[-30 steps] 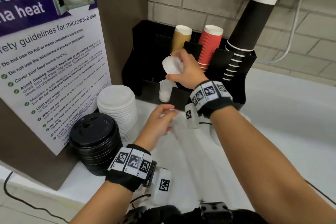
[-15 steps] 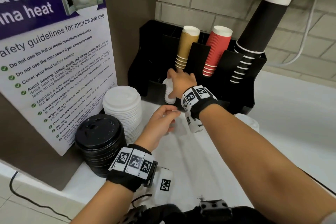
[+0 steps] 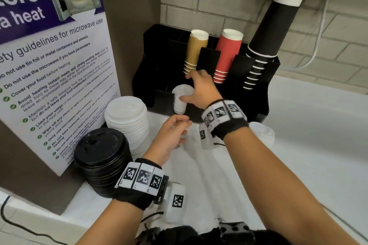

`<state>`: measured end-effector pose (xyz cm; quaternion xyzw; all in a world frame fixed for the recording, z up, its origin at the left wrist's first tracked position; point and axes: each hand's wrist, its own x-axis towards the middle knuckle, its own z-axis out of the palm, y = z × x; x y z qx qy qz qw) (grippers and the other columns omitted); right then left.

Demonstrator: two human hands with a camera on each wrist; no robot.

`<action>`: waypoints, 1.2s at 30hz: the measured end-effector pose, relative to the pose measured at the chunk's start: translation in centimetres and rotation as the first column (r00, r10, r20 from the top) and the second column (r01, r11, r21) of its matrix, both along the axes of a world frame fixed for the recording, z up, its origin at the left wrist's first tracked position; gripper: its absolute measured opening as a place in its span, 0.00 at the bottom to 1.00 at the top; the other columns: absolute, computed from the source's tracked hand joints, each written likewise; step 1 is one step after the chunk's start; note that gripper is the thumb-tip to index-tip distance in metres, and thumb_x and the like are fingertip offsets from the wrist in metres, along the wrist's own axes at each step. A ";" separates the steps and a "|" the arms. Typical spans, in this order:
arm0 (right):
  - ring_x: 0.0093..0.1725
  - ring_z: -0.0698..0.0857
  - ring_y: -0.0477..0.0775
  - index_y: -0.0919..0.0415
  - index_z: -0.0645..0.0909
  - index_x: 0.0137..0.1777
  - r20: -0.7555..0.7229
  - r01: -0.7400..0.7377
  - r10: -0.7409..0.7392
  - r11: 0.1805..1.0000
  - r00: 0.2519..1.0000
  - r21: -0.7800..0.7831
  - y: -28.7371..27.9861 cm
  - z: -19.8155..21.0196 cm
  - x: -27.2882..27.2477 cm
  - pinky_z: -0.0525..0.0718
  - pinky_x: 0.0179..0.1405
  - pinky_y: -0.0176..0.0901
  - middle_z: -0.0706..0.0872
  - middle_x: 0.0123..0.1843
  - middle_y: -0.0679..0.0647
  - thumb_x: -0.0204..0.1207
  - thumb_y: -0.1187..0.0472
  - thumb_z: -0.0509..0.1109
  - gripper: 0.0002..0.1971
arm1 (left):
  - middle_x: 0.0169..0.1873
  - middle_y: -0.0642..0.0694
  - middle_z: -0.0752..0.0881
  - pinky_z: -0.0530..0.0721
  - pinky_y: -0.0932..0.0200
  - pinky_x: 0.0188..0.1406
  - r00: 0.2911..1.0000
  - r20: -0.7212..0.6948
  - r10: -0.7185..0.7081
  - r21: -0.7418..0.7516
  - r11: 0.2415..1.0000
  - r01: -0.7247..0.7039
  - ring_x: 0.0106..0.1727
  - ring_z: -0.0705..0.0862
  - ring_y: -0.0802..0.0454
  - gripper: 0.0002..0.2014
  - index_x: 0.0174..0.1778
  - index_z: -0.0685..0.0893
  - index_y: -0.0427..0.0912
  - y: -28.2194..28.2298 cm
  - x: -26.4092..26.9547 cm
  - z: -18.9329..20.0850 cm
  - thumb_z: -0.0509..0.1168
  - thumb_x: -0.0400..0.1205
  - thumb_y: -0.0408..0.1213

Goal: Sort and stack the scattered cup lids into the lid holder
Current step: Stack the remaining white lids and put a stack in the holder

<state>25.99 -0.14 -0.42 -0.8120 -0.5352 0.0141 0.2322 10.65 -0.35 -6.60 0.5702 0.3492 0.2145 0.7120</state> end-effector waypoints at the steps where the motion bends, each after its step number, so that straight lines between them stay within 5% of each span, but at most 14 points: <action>1: 0.64 0.75 0.59 0.62 0.74 0.68 -0.064 0.042 -0.035 0.993 0.997 0.110 -1.5 0.5 0.3 0.74 0.59 0.41 0.74 0.65 0.61 0.67 0.55 0.80 0.31 | 0.56 0.49 0.83 0.82 0.49 0.60 1.000 0.004 0.001 0.002 1.000 -0.001 0.53 0.83 0.52 0.08 0.57 0.84 0.51 0.0 0.0 0.1 0.66 0.84 0.43; 5: 0.61 0.80 0.57 0.61 0.79 0.63 -0.197 0.295 -0.247 0.917 0.949 0.268 -9.0 1.5 2.8 0.74 0.58 0.41 0.82 0.60 0.59 0.70 0.56 0.77 0.23 | 0.59 0.50 0.82 0.83 0.51 0.60 1.000 0.031 -0.006 0.008 1.000 0.006 0.57 0.83 0.52 0.08 0.57 0.84 0.50 -0.1 0.1 0.3 0.66 0.84 0.42; 8: 0.63 0.79 0.61 0.59 0.77 0.64 -0.271 0.485 -0.442 0.867 0.855 0.112 -14.4 0.6 4.5 0.76 0.63 0.51 0.81 0.61 0.59 0.72 0.52 0.76 0.23 | 0.60 0.49 0.81 0.84 0.54 0.58 0.999 0.045 -0.018 0.016 1.000 0.018 0.59 0.83 0.51 0.08 0.58 0.84 0.48 -0.3 0.2 0.4 0.66 0.84 0.41; 11: 0.64 0.79 0.59 0.56 0.75 0.63 -0.396 0.558 -0.522 0.829 0.755 -0.030 -17.4 -0.8 5.0 0.75 0.52 0.47 0.79 0.66 0.59 0.68 0.46 0.78 0.28 | 0.60 0.50 0.81 0.84 0.53 0.59 0.998 0.042 -0.037 0.017 0.999 0.036 0.59 0.83 0.51 0.07 0.57 0.84 0.49 -0.8 0.4 0.2 0.66 0.84 0.42; 16: 0.57 0.75 0.54 0.54 0.71 0.60 -0.443 0.533 -0.505 0.843 0.741 -0.070 -17.9 -2.7 4.8 0.72 0.46 0.46 0.75 0.62 0.54 0.59 0.50 0.85 0.33 | 0.56 0.52 0.82 0.85 0.58 0.53 0.997 0.045 -0.065 0.003 0.998 0.065 0.57 0.84 0.51 0.05 0.55 0.84 0.50 -1.5 0.9 0.1 0.66 0.84 0.41; 29: 0.54 0.75 0.55 0.51 0.69 0.55 -0.410 0.524 -0.479 0.851 0.776 -0.002 -17.8 -3.1 5.0 0.72 0.47 0.47 0.75 0.61 0.58 0.60 0.56 0.85 0.29 | 0.58 0.51 0.81 0.84 0.58 0.54 0.995 0.036 -0.092 0.049 0.995 0.090 0.58 0.84 0.53 0.07 0.57 0.83 0.51 -2.1 1.0 0.3 0.66 0.84 0.41; 32: 0.53 0.79 0.53 0.50 0.72 0.56 -0.490 0.463 -0.346 0.876 0.800 0.137 -17.0 -1.6 4.0 0.74 0.43 0.39 0.78 0.56 0.53 0.60 0.54 0.84 0.28 | 0.64 0.53 0.80 0.83 0.63 0.54 0.982 0.078 -0.170 0.171 0.973 0.155 0.58 0.85 0.58 0.17 0.63 0.80 0.58 -2.5 1.1 0.7 0.72 0.80 0.40; 36: 0.50 0.84 0.46 0.41 0.75 0.60 -0.653 0.224 -0.042 0.954 0.756 0.198 -14.8 0.0 0.5 0.80 0.41 0.29 0.83 0.51 0.49 0.65 0.53 0.81 0.25 | 0.74 0.61 0.74 0.82 0.67 0.59 0.928 0.181 -0.326 0.283 0.921 0.268 0.69 0.79 0.62 0.43 0.78 0.64 0.68 -3.8 1.8 1.2 0.77 0.69 0.48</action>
